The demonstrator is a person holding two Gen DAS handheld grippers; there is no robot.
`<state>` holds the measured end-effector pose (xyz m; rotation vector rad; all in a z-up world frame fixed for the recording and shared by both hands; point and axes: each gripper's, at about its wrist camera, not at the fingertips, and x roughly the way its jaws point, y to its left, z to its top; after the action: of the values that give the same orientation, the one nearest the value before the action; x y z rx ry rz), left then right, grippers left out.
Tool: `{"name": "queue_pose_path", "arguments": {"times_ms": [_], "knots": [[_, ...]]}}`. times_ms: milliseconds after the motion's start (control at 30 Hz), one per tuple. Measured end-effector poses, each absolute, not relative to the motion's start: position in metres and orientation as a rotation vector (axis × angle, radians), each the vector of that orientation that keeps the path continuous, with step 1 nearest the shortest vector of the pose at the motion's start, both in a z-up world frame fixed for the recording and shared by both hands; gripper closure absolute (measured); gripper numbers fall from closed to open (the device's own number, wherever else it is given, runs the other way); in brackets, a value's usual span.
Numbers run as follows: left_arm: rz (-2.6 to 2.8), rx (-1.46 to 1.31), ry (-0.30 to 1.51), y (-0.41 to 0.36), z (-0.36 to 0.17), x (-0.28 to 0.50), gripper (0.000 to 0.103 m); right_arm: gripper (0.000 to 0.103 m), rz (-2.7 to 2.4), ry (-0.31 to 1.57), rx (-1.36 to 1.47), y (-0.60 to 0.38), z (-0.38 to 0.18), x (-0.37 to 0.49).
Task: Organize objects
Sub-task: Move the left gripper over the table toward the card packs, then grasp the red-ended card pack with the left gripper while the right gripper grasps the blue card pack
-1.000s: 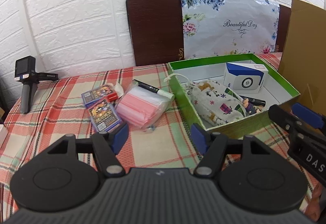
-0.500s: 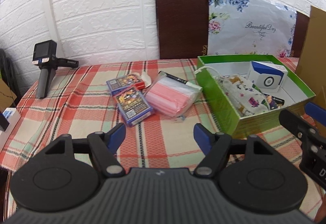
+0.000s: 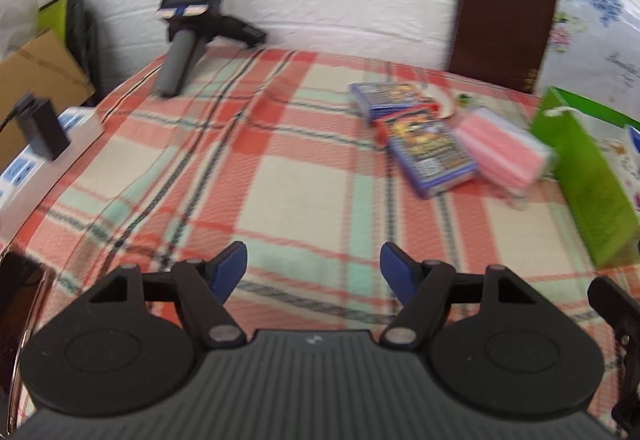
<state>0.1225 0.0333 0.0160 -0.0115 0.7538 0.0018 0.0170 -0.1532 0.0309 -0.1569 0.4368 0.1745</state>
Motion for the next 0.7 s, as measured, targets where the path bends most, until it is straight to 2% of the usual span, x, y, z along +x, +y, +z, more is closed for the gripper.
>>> {"name": "queue_pose_path", "arguments": {"times_ms": [100, 233, 300, 367, 467, 500, 700], "knots": [[0.037, -0.062, 0.777, 0.055, 0.008, 0.130, 0.028, 0.039, 0.212, 0.456, -0.225, -0.136, 0.027, 0.050], [0.063, -0.116, 0.778, 0.077, 0.005, 0.135, 0.028, 0.037, 0.279, 0.536, -0.174, -0.119, 0.022, 0.108], [0.082, -0.133, 0.773, 0.087, 0.004, 0.138, 0.028, 0.020, 0.278, 0.566, -0.189, -0.105, 0.015, 0.137], [0.098, -0.153, 0.773, 0.096, 0.003, 0.141, 0.028, 0.017, 0.280, 0.600, -0.214, -0.090, 0.002, 0.162], [0.101, -0.162, 0.772, 0.101, 0.004, 0.143, 0.028, 0.031, 0.240, 0.622, -0.256, -0.080, -0.022, 0.181], [0.099, -0.161, 0.772, 0.101, 0.004, 0.143, 0.028, 0.041, 0.236, 0.622, -0.213, -0.084, -0.022, 0.180], [0.007, -0.165, 0.796, 0.082, 0.006, 0.138, 0.028, 0.042, 0.281, 0.653, -0.106, -0.106, -0.023, 0.134]]}}
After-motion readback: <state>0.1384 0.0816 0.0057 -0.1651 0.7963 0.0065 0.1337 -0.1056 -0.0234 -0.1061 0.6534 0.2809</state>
